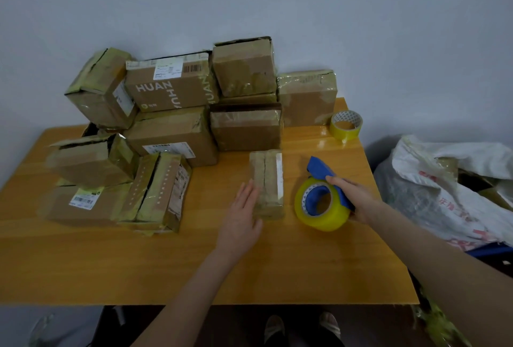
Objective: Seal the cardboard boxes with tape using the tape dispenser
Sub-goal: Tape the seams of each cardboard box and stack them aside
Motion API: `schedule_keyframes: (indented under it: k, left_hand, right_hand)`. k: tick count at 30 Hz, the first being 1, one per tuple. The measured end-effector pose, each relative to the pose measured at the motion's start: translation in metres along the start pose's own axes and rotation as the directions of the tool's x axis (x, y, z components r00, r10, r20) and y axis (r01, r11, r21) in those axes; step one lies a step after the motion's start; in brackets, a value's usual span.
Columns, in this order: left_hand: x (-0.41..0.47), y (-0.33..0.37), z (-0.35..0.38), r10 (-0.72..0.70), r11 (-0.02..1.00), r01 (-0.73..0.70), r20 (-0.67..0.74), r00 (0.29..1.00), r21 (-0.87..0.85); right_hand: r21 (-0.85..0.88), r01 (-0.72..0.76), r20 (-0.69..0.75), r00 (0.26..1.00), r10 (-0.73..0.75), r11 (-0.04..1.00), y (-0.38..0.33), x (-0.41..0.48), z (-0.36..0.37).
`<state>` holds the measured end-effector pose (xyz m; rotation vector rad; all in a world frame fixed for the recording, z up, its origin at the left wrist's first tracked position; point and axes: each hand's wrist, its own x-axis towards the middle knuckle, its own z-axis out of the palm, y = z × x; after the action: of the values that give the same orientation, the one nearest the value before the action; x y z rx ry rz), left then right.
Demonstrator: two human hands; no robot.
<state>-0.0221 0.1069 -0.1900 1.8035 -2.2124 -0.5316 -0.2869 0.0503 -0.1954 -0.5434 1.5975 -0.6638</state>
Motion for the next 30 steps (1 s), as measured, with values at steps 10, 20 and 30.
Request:
schedule_keyframes:
  k: [10,20,30]
  left_hand:
    - [-0.016,-0.006,-0.001,-0.237,0.932,0.186,-0.137,0.962,-0.31]
    - [0.021,0.02,0.02,-0.384,0.849,0.361,0.016,0.923,-0.385]
    - [0.008,-0.019,0.006,-0.376,0.809,0.309,-0.036,0.926,-0.5]
  right_hand:
    - [-0.791,0.24,-0.037,0.899,-0.436,0.563,-0.01,-0.013,0.0]
    - [-0.714,0.411,0.13,0.873,-0.47,0.567,0.028,-0.038,0.128]
    - [-0.706,0.506,0.189,0.809,-0.557,0.495,0.018,-0.034,0.092]
